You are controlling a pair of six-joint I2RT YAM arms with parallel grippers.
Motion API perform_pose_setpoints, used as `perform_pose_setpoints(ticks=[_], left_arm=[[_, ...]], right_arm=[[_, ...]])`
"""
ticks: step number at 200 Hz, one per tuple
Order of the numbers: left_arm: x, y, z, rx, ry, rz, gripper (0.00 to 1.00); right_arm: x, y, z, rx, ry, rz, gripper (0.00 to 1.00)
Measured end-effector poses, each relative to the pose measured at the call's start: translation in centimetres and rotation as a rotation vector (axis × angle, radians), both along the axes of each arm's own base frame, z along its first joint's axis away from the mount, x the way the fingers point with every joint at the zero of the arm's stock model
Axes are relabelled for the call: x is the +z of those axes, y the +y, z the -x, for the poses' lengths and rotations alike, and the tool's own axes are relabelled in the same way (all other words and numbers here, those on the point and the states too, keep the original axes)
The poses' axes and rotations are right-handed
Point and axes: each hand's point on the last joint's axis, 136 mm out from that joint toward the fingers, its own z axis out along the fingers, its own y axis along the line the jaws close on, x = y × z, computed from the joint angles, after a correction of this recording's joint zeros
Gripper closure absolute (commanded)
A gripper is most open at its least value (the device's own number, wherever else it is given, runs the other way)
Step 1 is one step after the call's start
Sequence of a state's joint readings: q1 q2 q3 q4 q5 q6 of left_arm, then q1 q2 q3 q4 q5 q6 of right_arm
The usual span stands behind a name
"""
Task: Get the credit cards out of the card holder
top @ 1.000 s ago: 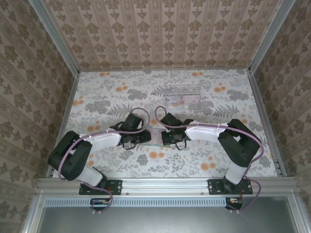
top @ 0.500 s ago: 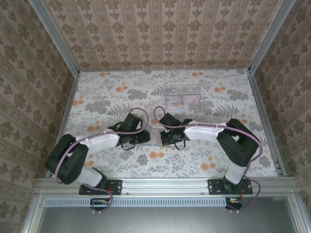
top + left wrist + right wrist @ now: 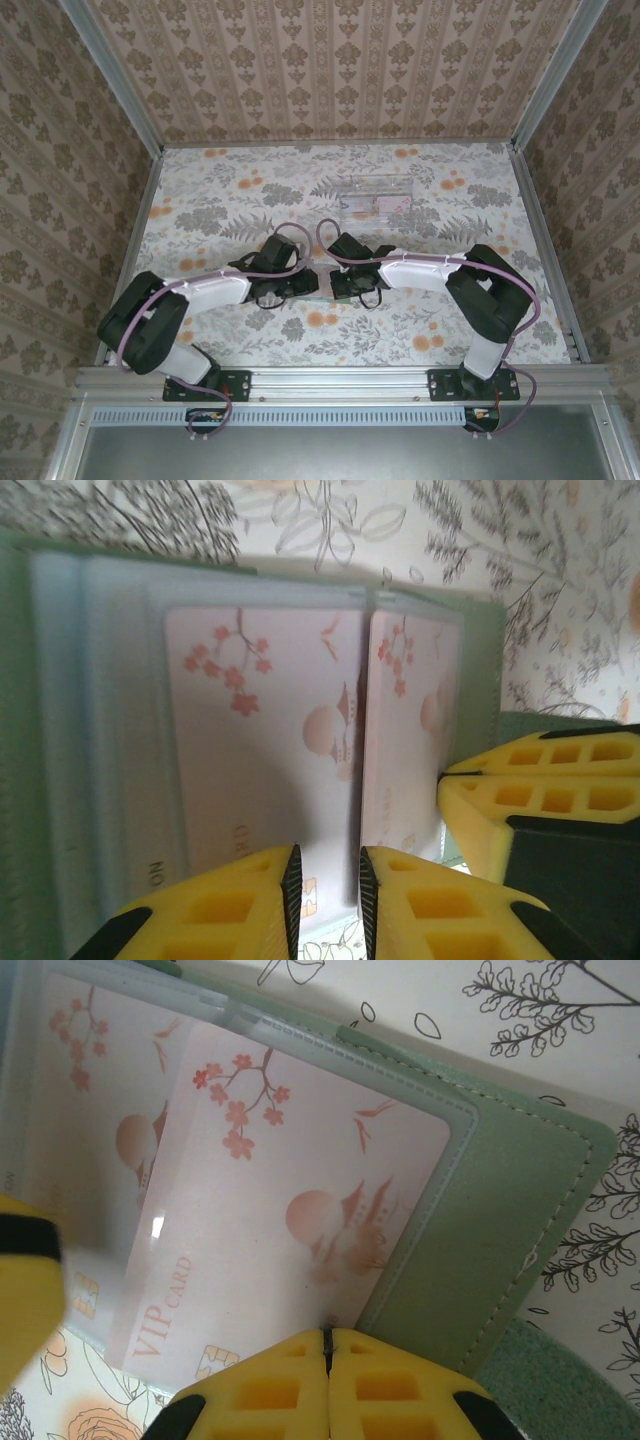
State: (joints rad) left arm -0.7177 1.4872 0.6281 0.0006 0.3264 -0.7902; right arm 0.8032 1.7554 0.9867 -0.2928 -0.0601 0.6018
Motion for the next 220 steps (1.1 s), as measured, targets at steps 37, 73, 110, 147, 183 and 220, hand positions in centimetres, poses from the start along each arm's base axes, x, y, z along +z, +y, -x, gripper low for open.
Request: perform_pose_setpoints(ticks=[37, 73, 110, 147, 183, 220], left_arm=[[-0.5, -0.7, 0.1, -0.013, 0.011, 0.003, 0.76], [-0.5, -1.1, 0.0, -0.012, 0.018, 0.016, 0.76], [-0.6, -1.4, -0.1, -0.012, 0.02, 0.021, 0.78], [-0.6, -1.5, -0.1, -0.011, 0.022, 0.024, 0.8], [-0.6, -1.6, -0.1, -0.008, 0.023, 0.027, 0.84], [-0.7, -1.5, -0.1, 0.009, 0.037, 0.03, 1.0]], right_arm=[[0.0, 0.0, 0.0, 0.0, 0.0, 0.0, 0.92], [0.0, 0.0, 0.0, 0.0, 0.0, 0.0, 0.92], [0.0, 0.0, 0.0, 0.0, 0.0, 0.0, 0.92], [0.0, 0.0, 0.0, 0.0, 0.0, 0.0, 0.92], [0.0, 0.0, 0.0, 0.0, 0.0, 0.0, 0.92], [0.0, 0.0, 0.0, -0.001, 0.0, 0.001, 0.92]])
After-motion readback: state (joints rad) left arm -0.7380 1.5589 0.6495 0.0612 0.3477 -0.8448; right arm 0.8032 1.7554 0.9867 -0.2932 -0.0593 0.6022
